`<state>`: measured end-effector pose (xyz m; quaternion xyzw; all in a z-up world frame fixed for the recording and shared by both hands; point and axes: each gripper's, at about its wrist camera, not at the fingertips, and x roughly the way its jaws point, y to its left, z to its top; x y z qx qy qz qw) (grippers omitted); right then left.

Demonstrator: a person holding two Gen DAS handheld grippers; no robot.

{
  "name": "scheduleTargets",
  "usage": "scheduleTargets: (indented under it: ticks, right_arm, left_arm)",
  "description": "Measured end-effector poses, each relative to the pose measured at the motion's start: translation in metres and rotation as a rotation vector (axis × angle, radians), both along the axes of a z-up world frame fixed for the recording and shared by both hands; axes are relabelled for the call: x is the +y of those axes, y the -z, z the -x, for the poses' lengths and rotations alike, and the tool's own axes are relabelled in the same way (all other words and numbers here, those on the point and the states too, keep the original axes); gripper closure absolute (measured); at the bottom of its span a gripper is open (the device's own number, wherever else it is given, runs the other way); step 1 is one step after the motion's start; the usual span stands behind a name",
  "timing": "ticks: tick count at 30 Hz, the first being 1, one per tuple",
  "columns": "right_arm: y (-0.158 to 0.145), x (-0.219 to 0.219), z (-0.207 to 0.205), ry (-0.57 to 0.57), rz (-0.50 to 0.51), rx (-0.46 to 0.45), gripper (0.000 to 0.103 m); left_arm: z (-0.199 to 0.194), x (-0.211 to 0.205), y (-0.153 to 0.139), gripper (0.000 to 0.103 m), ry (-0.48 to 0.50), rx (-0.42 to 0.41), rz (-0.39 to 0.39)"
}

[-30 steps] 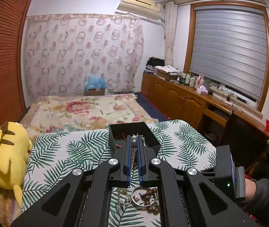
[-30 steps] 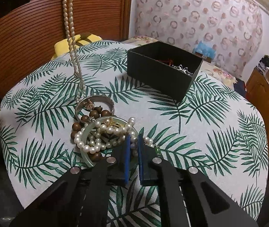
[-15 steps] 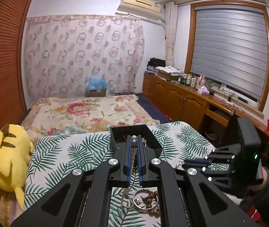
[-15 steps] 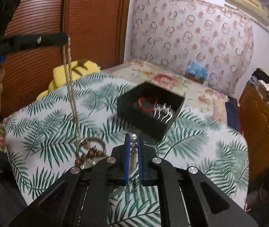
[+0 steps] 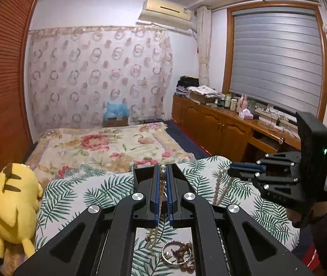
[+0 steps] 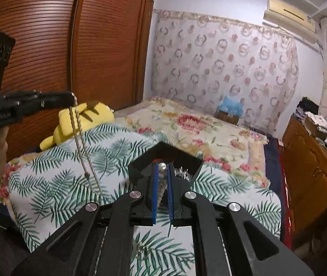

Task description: Organize jewelry

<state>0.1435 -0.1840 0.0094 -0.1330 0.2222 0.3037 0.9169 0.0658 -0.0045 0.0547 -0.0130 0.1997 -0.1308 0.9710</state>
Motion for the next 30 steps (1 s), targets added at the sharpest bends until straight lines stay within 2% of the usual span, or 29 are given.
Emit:
scheduleTargets:
  ticks: [13,23,27,30]
  right_arm:
    - [-0.042,-0.001,-0.021,-0.003,-0.045,-0.063,0.095]
    - [-0.074,0.003,-0.055,-0.017,-0.058,-0.086,0.095]
    - [-0.085,0.004,-0.071,-0.030,-0.065,-0.088,0.095]
    - [-0.088,0.006,-0.080,-0.040,-0.069,-0.088,0.095]
  left_arm:
    - [-0.029,-0.006,-0.024,0.099,0.037,-0.037,-0.005]
    - [-0.066,-0.011,-0.050,0.099,0.050,-0.046,-0.002]
    - [-0.066,-0.011,-0.050,0.099,0.050,-0.045,-0.002]
    - [-0.081,-0.014,-0.055,0.099,0.051,-0.038,0.003]
